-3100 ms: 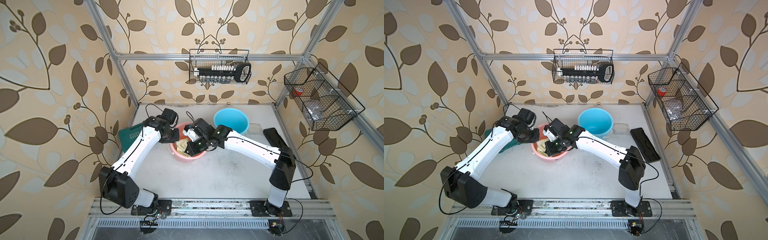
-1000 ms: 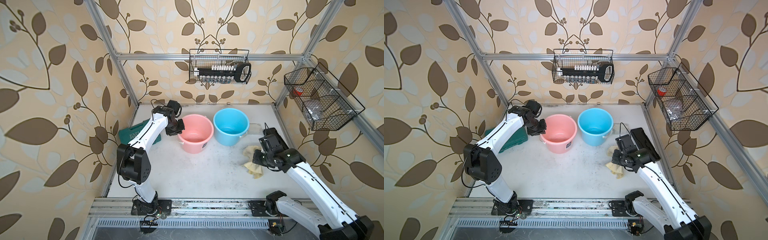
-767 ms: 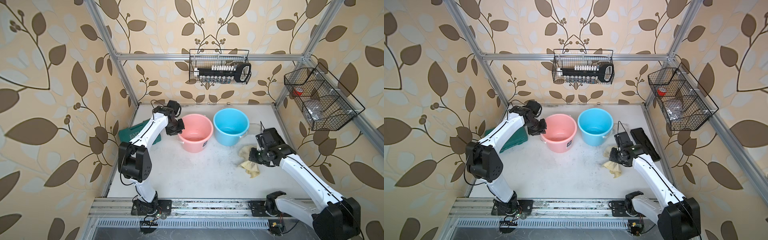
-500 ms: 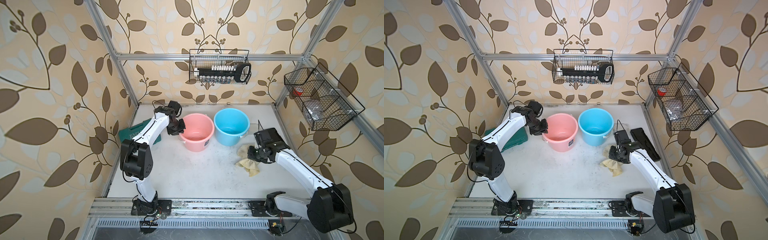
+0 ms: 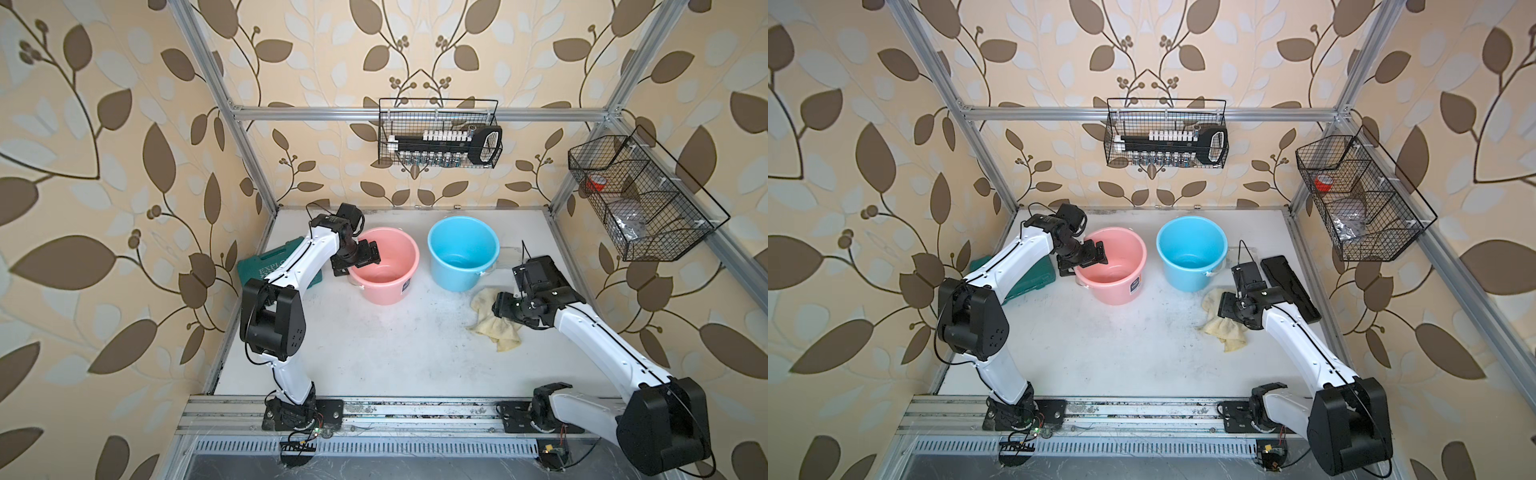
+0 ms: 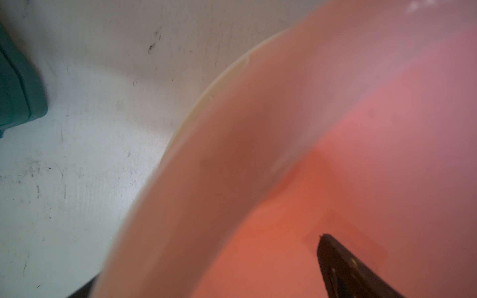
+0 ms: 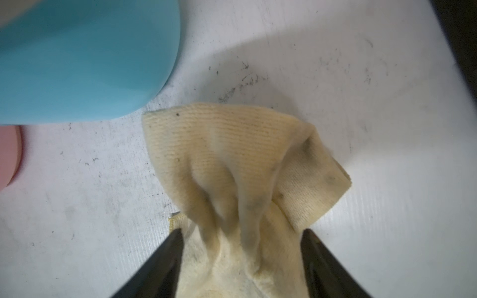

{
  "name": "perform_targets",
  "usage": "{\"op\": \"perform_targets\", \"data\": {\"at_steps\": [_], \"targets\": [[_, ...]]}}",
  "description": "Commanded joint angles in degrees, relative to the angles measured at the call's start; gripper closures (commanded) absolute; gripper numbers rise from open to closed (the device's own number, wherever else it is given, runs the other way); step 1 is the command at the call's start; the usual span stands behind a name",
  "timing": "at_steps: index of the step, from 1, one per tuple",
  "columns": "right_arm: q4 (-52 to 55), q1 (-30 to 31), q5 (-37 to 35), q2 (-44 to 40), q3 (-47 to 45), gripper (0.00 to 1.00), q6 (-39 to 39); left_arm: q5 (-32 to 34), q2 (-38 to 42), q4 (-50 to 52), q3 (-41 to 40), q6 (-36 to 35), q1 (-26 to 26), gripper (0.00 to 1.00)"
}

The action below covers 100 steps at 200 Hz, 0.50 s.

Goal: Wipe the inside of the bucket with a cloth
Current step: Reset both arms

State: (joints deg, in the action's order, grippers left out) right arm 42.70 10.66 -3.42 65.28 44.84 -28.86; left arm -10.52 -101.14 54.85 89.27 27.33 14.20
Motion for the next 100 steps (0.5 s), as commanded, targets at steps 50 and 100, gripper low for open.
{"op": "perform_targets", "data": {"at_steps": [50,100], "targets": [[3.3,-0.3,-3.7,-15.0,2.0,0.01,-1.2,-4.5,9.8,-1.8,0.9,-1.9,-0.3,0.01],[1.3,-3.8,-3.6,-9.5,10.3,0.01,4.0,8.4,22.6,-5.0,-2.1,-1.6,-3.7,0.01]]}}
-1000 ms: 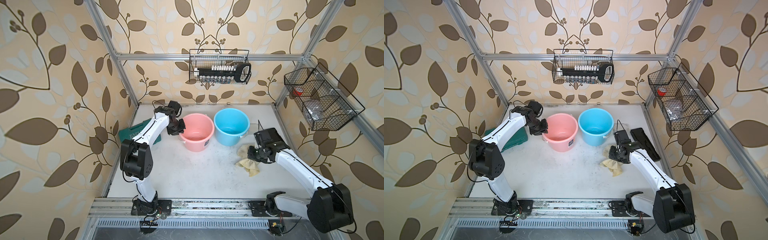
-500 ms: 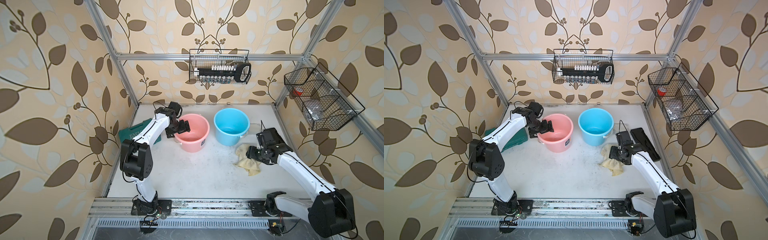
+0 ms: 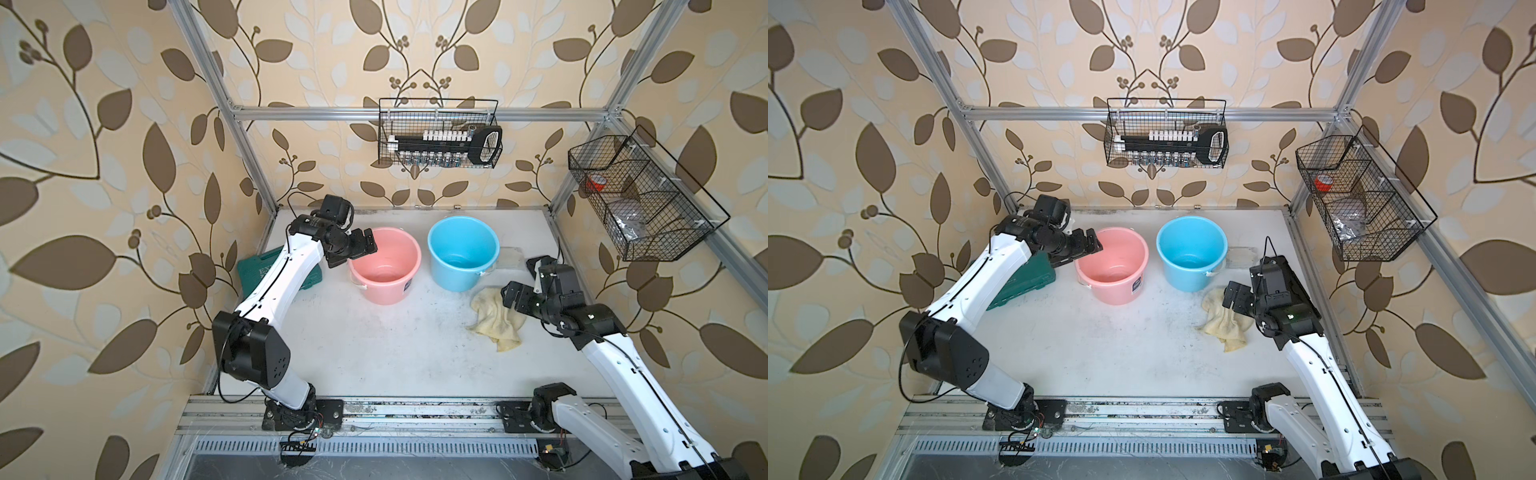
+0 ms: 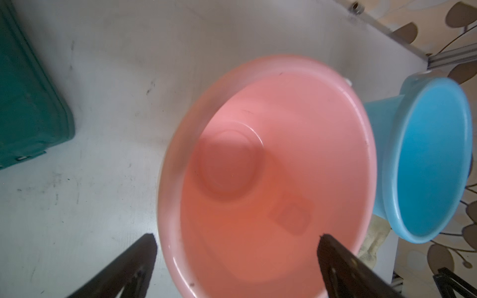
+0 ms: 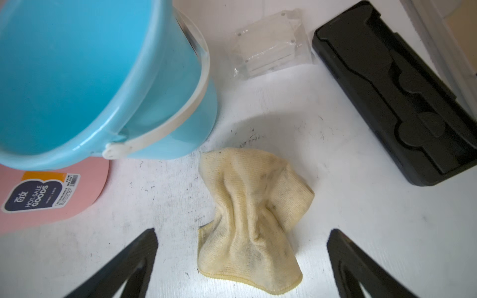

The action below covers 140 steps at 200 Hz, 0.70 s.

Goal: Wipe the inside of the bucket with a cloth
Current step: Reset both arms

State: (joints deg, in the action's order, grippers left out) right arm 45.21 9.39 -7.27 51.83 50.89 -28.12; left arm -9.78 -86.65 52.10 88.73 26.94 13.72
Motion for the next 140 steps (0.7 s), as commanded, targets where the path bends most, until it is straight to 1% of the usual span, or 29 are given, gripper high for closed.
{"op": "perform_targets", "data": {"at_steps": [1,13,30,40,50,61,74,102,114,128,140], "targets": [[-1.4,-2.7,0.7,4.1,4.3,0.01,3.5,7.7,8.3,-2.3,-1.6,-1.2,-3.4,0.01],[-2.6,-5.8,5.8,6.8,6.4,0.01,5.4,8.0,10.9,-3.8,-4.1,-0.9,-7.0,0.01],[-3.6,-10.4,9.8,10.2,9.0,0.01,5.9,9.2,13.4,-5.8,-8.0,0.2,-12.1,0.01],[-5.8,-13.3,12.6,11.6,9.1,0.01,6.5,11.7,14.2,-6.2,-10.1,1.5,-15.0,0.01],[-8.7,-16.8,17.1,12.7,8.4,0.01,8.0,14.1,15.0,-7.8,-12.9,2.6,-17.5,0.01],[-13.6,-19.6,20.0,13.1,6.3,0.01,8.7,16.5,15.5,-10.0,-16.0,3.6,-19.1,0.01],[-17.8,-21.1,18.5,13.5,3.8,0.01,9.2,19.5,15.6,-13.1,-19.8,4.5,-19.5,0.01],[-31.2,-21.2,13.0,13.6,-5.2,0.01,11.7,26.2,14.5,-20.2,-28.8,5.8,-21.3,0.01],[-35.8,-21.2,10.3,13.7,-8.5,0.01,12.8,26.0,13.6,-24.0,-31.8,5.0,-22.5,0.01],[-38.3,-21.0,8.0,14.1,-10.2,0.01,13.9,26.6,12.3,-28.8,-34.8,3.4,-22.6,0.01],[-41.0,-20.7,6.8,14.5,-12.0,0.01,13.2,26.0,10.7,-33.6,-37.4,1.0,-22.7,0.01]]}}
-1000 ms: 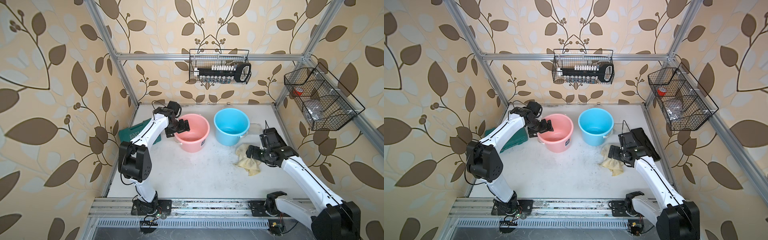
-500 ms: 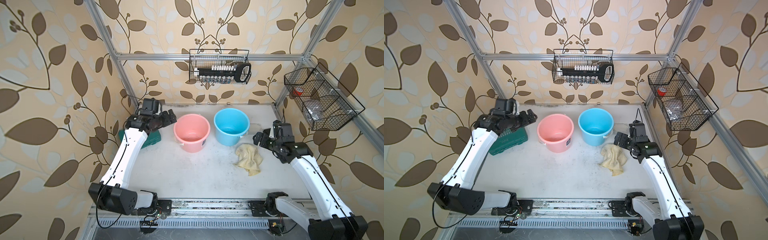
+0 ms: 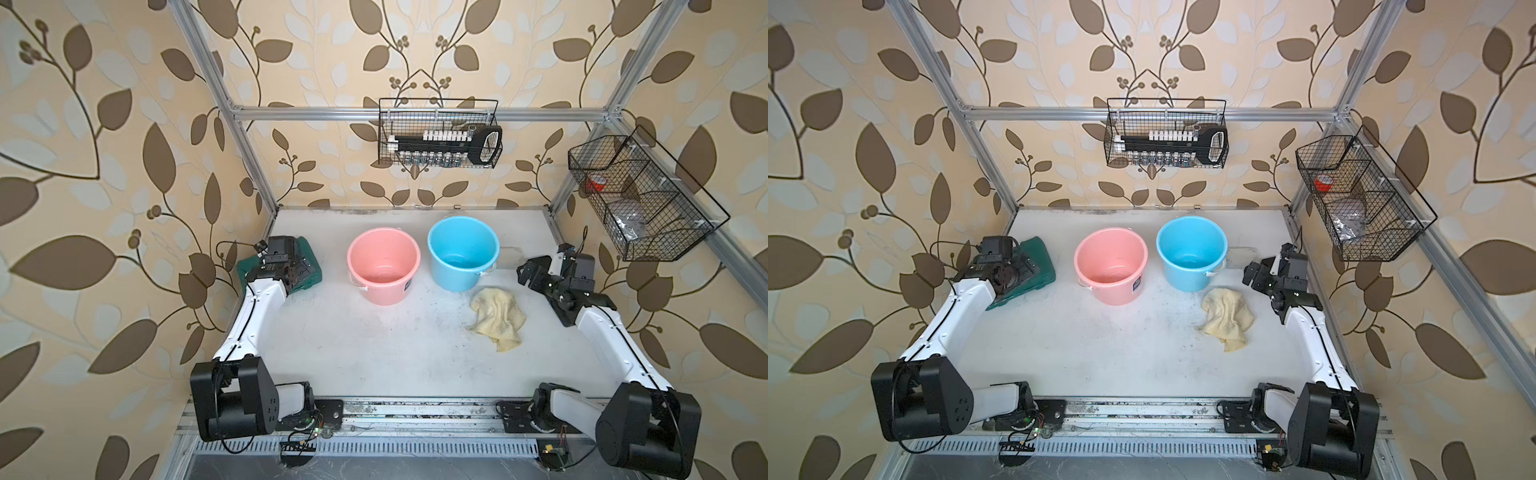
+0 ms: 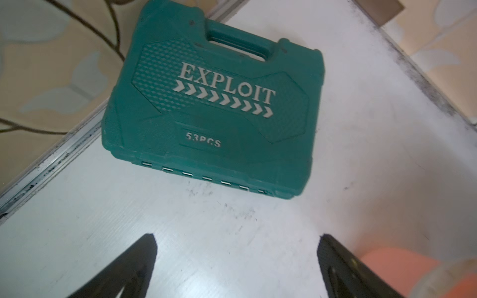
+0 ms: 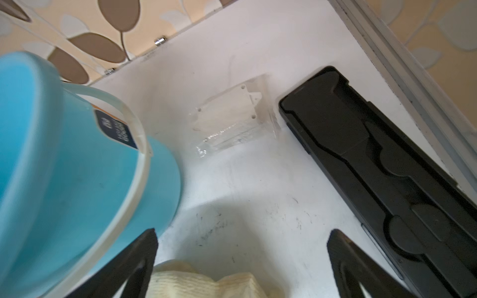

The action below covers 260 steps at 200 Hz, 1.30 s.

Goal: Wipe the inside of the bucket with a cloth
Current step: Reset both arms

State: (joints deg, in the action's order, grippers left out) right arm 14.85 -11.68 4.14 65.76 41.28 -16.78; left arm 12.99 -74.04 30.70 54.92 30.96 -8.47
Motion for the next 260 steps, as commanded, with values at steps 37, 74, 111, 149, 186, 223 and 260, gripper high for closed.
{"op": "perform_targets", "data": {"at_steps": [37,74,111,149,186,223,260], "targets": [[-17.7,2.4,-9.5,0.0,-6.9,0.01,1.4,0.2,-5.7,-24.6,-11.0,-8.2,-0.5,0.01],[-21.7,4.7,-13.6,1.6,-9.1,0.01,4.0,-5.7,-5.4,-41.4,-19.1,-14.6,-0.5,0.01],[-30.1,4.7,-11.2,4.2,-14.3,0.01,5.0,-5.9,-6.8,-51.6,-23.3,-21.5,3.1,0.01],[-39.0,4.7,-11.1,4.9,-18.9,0.01,6.3,-6.4,-8.1,-58.7,-25.6,-26.6,7.2,0.01],[-51.7,4.8,-9.5,3.9,-24.8,0.01,7.2,-14.9,-10.8,-64.9,-28.6,-31.1,8.1,0.01],[-59.0,4.7,-9.2,6.5,-26.1,0.01,7.5,-13.8,-11.4,-71.2,-31.9,-31.9,9.2,0.01],[-65.7,5.1,-6.1,14.0,-25.3,0.01,8.7,-12.8,-11.2,-71.8,-32.4,-32.1,9.8,0.01]]}}
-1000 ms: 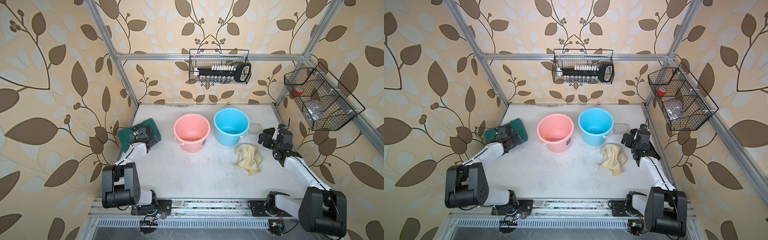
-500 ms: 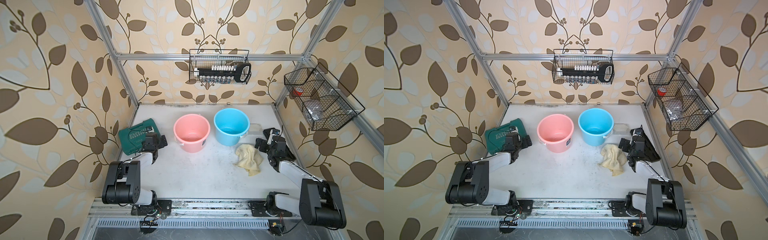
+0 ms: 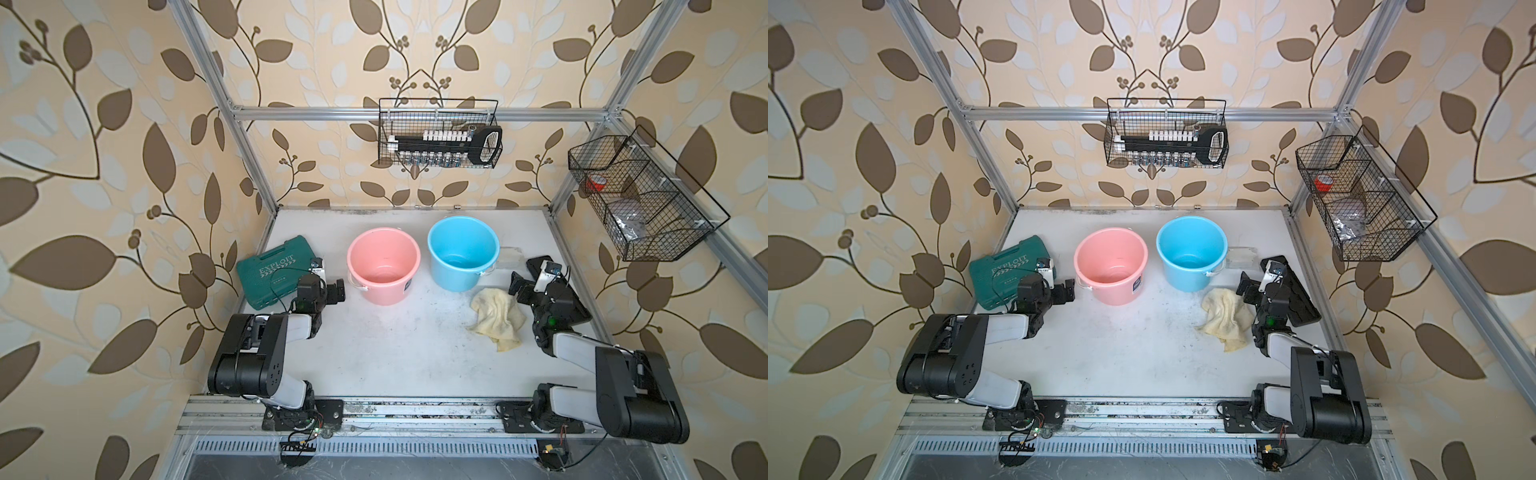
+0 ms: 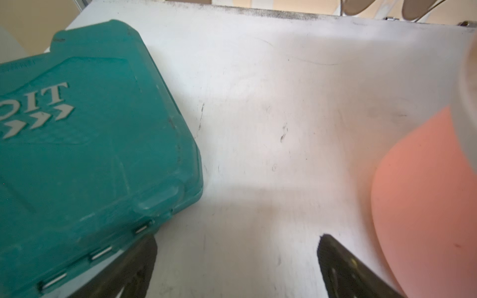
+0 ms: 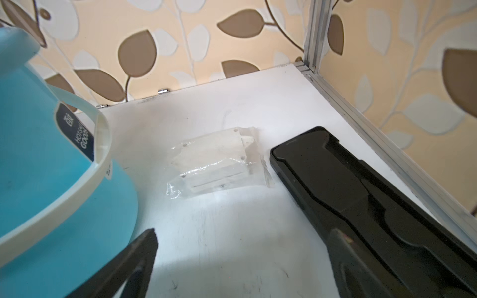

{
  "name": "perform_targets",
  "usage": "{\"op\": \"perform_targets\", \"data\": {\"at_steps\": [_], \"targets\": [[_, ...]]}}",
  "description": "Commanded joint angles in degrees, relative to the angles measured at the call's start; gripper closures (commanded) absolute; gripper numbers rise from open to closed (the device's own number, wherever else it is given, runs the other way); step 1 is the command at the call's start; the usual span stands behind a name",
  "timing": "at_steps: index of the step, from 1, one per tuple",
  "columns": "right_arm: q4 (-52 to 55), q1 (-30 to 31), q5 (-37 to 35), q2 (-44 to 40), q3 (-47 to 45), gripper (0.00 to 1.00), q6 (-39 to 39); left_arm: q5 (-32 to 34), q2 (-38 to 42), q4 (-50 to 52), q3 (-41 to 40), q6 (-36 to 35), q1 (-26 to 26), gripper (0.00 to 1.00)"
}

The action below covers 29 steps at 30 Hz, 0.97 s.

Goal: Wipe the inside of the bucket with a cloth
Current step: Reset both arms

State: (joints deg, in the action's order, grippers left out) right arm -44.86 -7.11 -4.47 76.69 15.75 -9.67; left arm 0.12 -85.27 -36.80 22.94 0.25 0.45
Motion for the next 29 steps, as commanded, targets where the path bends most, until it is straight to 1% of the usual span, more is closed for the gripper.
{"op": "perform_targets", "data": {"at_steps": [1,3,5,6,8,10,11,12,14,29], "targets": [[-5.7,0.7,2.6,3.1,0.3,0.01,1.8,0.1,0.0,-4.4,-0.4,-1.4,0.9,0.01],[-7.5,2.2,2.5,4.7,0.2,0.01,3.5,0.2,0.0,-4.3,-0.3,-1.5,1.0,0.01],[-12.8,2.8,3.9,9.5,0.2,0.01,4.5,0.0,-0.1,-4.1,-0.2,-1.4,1.0,0.01],[-12.9,3.1,4.4,10.3,0.8,0.01,5.1,0.0,-0.1,-4.1,-0.2,-1.4,1.0,0.01],[-3.9,3.6,6.4,8.7,3.9,0.01,6.4,0.0,-0.1,-4.1,-0.2,-1.4,0.9,0.01],[-4.8,4.9,8.5,10.5,5.0,0.01,8.8,-0.1,-0.1,-4.0,-0.2,-1.4,0.8,0.01],[-1.5,5.7,7.5,9.7,5.8,0.01,9.4,-0.1,-0.1,-4.0,-0.2,-1.4,0.8,0.01],[-0.5,6.2,6.7,9.4,6.1,0.01,9.7,-0.1,-0.1,-3.9,-0.1,-1.3,0.8,0.01],[-0.9,6.3,6.6,9.7,6.2,0.01,9.8,-1.0,-0.3,-3.5,0.3,-1.1,0.3,0.01],[-0.6,6.3,6.5,9.6,6.3,0.01,9.8,-0.8,-0.4,-3.2,0.4,-1.2,0.5,0.01]]}}
